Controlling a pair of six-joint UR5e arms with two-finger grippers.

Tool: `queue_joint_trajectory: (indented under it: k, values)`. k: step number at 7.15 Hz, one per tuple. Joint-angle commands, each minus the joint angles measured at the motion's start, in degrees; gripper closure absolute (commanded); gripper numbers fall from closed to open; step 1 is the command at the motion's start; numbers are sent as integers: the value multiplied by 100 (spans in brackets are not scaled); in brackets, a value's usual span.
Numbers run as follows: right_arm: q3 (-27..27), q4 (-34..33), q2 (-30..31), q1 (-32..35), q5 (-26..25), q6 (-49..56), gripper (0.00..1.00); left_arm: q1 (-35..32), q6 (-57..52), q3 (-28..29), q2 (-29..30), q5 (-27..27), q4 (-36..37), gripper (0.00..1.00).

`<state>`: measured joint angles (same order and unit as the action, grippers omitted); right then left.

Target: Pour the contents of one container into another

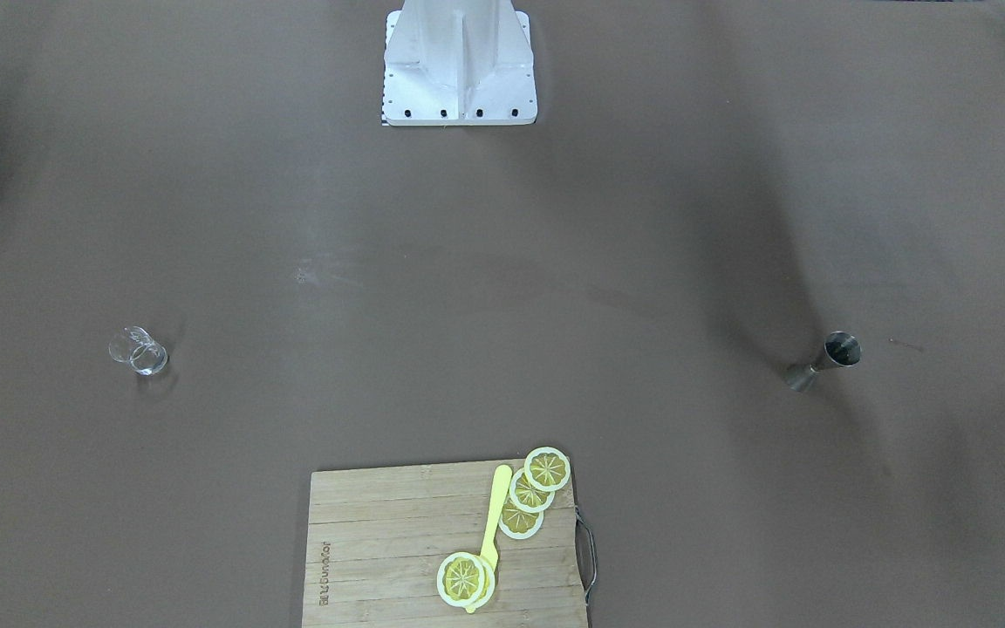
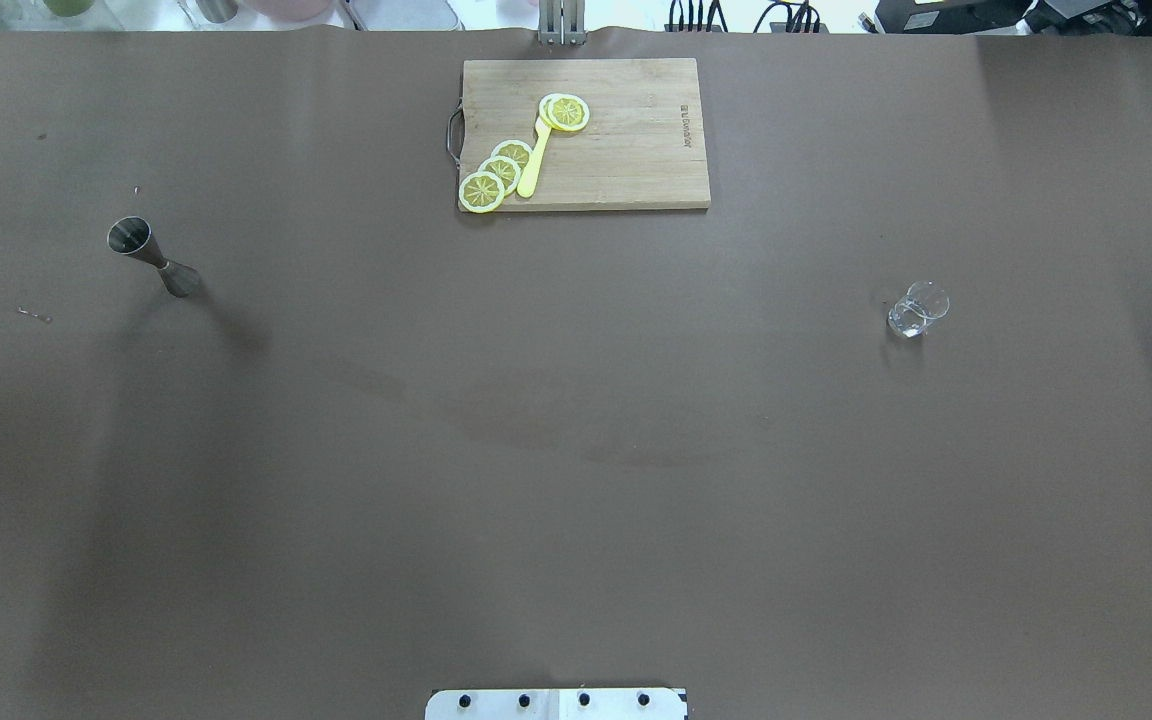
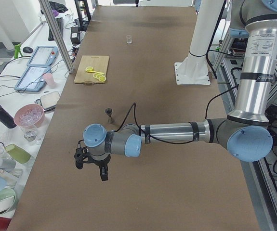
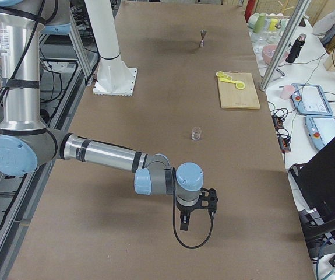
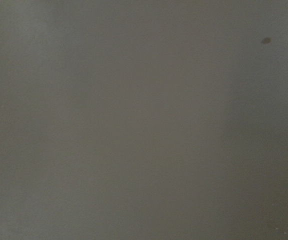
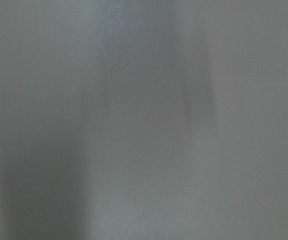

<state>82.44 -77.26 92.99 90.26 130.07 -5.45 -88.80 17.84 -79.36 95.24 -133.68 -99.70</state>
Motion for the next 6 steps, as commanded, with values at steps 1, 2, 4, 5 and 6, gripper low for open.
queue_joint_trajectory:
  k: [1, 2, 4, 5, 6]
  values:
    - [0, 0, 0, 0, 0, 0, 0, 20, -35, -97, -128, -158, 117, 0]
    - [0, 0, 0, 0, 0, 0, 0, 38, 44, -184, -24, -159, 204, 0]
    - [8, 0, 0, 0, 9, 9, 0, 47, 45, -867, -40, -132, 738, 0]
    - [9, 0, 0, 0, 44, 9, 0, 47, 62, -1001, -41, -150, 854, 0]
    - [9, 0, 0, 0, 44, 9, 0, 47, 88, -1054, -119, -167, 881, 0]
